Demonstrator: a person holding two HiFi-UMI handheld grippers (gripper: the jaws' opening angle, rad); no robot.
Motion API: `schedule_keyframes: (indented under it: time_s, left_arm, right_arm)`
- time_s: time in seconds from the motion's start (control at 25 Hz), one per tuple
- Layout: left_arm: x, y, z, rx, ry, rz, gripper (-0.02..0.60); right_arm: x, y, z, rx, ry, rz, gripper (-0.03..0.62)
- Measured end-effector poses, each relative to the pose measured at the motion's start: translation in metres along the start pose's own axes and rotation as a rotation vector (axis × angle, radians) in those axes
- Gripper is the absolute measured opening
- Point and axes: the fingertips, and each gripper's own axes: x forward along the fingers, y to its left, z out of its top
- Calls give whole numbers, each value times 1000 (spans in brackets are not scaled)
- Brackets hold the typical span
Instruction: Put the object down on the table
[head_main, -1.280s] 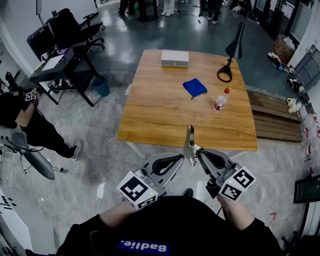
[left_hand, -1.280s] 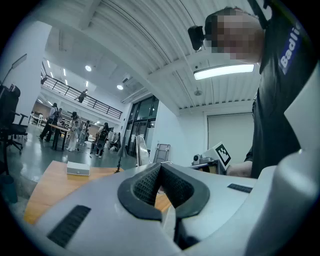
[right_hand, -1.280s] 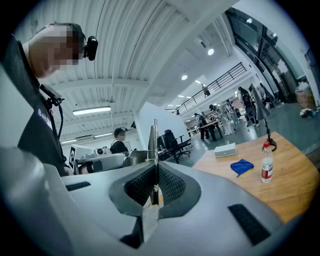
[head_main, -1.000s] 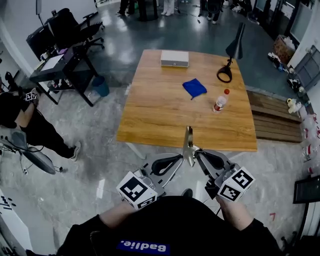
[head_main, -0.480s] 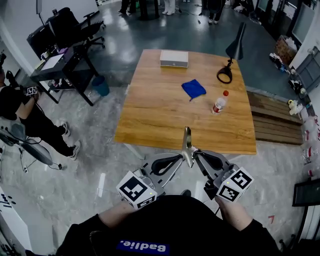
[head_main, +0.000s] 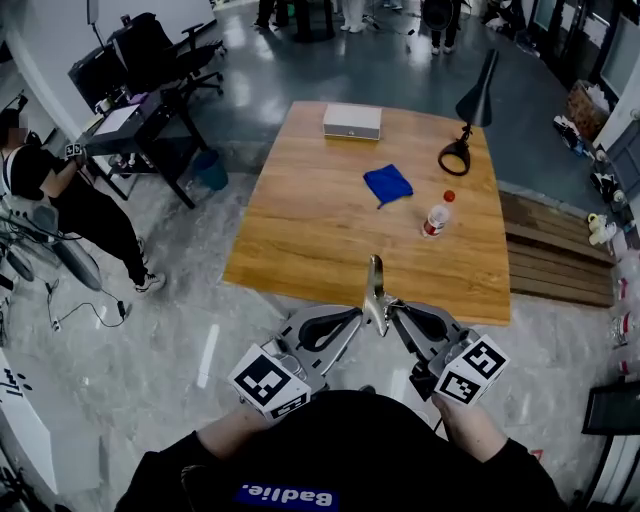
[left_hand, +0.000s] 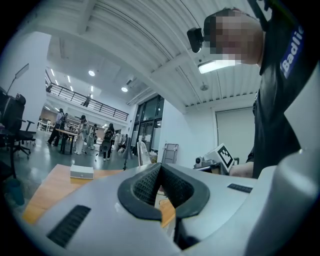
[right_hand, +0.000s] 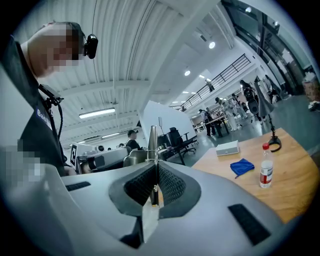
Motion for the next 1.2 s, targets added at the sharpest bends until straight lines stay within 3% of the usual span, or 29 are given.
schedule_keyframes:
  time_s: [0.32,0.96,1.2]
  left_arm:
    - [9,31,0,-17,-9,28,8]
    - [13,186,14,-25,-5,-140,8]
    - [27,211,5,-54,13,-133,8]
  right_arm:
    - [20,-24,7,-11,30,3,6]
    - [157,-77,20,-29,60,-174,6]
    - [175,-99,19,-34,78,-185,6]
